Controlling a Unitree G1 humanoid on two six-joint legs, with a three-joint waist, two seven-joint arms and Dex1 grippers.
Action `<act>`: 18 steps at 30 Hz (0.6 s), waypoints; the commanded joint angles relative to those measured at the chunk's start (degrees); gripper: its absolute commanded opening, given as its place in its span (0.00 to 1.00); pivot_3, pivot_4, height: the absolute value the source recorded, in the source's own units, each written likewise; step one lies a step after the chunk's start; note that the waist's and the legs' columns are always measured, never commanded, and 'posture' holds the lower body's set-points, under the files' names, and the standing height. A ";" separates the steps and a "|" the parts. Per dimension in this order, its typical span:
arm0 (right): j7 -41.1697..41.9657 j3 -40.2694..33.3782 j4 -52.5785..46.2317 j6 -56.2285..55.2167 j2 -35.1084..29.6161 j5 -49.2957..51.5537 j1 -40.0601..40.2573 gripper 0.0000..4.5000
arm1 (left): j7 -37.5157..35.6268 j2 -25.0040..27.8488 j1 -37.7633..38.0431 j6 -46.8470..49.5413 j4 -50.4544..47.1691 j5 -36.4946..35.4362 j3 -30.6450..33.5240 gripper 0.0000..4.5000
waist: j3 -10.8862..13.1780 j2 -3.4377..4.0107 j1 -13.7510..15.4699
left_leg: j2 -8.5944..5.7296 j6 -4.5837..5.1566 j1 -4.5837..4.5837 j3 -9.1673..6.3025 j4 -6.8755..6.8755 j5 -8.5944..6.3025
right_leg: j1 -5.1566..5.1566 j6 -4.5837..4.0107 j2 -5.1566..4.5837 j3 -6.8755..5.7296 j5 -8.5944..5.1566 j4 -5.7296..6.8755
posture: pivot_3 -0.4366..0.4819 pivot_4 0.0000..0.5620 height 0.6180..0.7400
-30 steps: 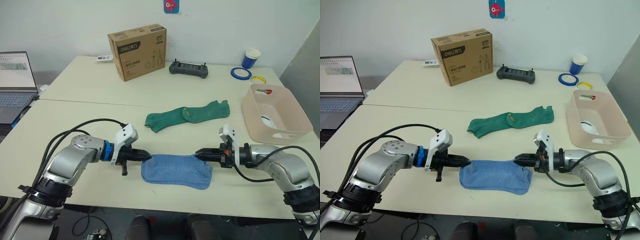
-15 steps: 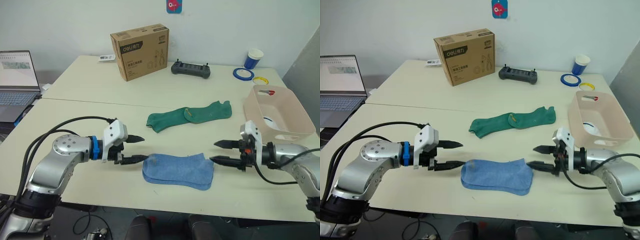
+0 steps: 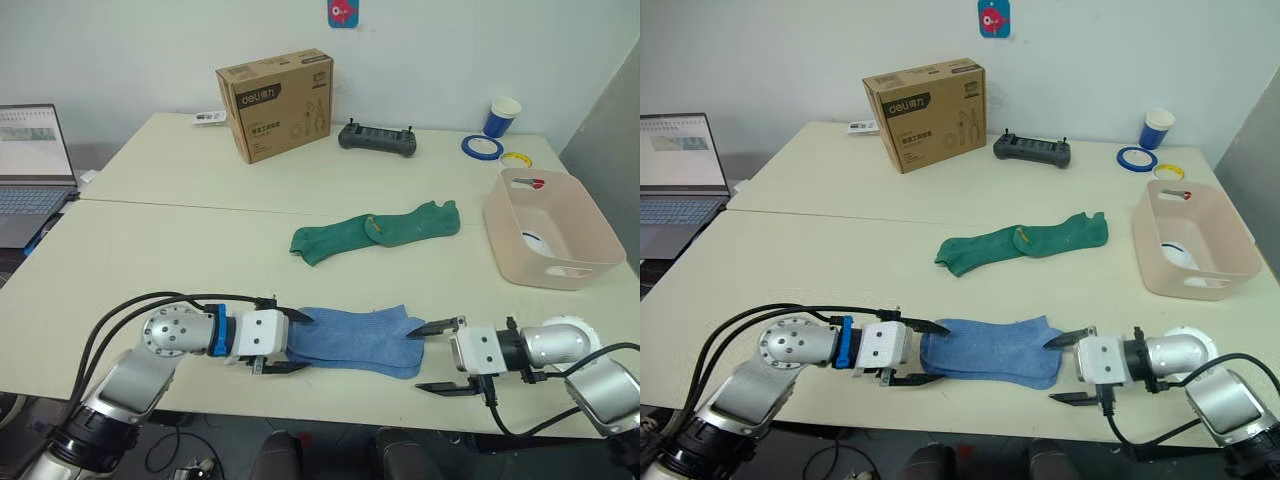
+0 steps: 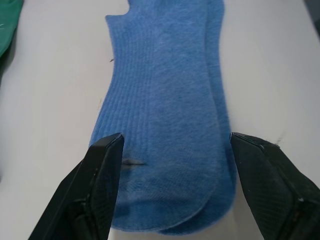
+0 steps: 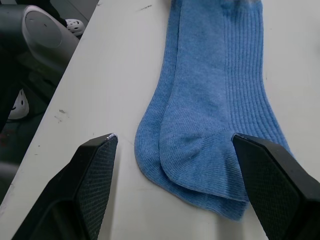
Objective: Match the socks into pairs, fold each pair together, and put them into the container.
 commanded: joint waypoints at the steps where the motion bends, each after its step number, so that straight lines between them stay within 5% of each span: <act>1: -0.88 0.11 0.52 -1.98 0.77 -1.33 -1.58 0.87 | 0.59 -0.32 -1.11 -2.37 0.89 1.12 -0.50 0.78 | 0.00 0.00 -0.03 | 0.00 0.00 0.00 0.00 0.00 0.00 | 0.00 0.00 0.00 0.00 0.00 0.02 | 0.48 0.27 1.00; 3: -1.25 0.48 1.40 -2.43 1.18 -1.93 -2.07 0.87 | 0.43 -0.17 -1.23 -2.92 1.79 1.61 -0.79 0.78 | 0.00 0.00 -0.04 | 0.00 0.00 0.02 0.01 0.01 0.00 | 0.00 0.00 0.00 0.01 0.00 0.03 | 0.48 0.27 1.00; 6: -1.50 0.70 2.15 -2.53 2.00 -2.39 -2.69 0.75 | 0.19 -0.20 -1.35 -2.82 2.36 1.64 -0.81 0.65 | 0.00 0.00 0.00 | 0.00 0.00 0.02 0.01 0.00 0.00 | 0.00 0.00 0.00 0.00 0.00 0.03 | 0.48 0.27 1.00; 11: -1.61 1.15 3.01 -4.43 1.83 -4.06 -3.00 0.36 | 0.13 -0.12 -1.58 -2.67 2.50 1.45 -0.94 0.30 | 0.00 0.00 0.02 | 0.00 0.00 0.02 0.01 0.00 0.00 | 0.00 -0.01 0.00 0.01 0.00 0.04 | 0.48 0.27 1.00; 18: -1.47 1.10 3.80 -5.75 2.04 -4.37 -3.44 0.36 | -0.21 -0.50 -1.65 -2.64 2.30 -0.01 -0.54 0.30 | 0.00 0.00 0.00 | 0.00 0.00 0.02 0.01 0.01 0.00 | 0.00 -0.01 0.01 0.00 -0.01 0.07 | 0.48 0.27 1.00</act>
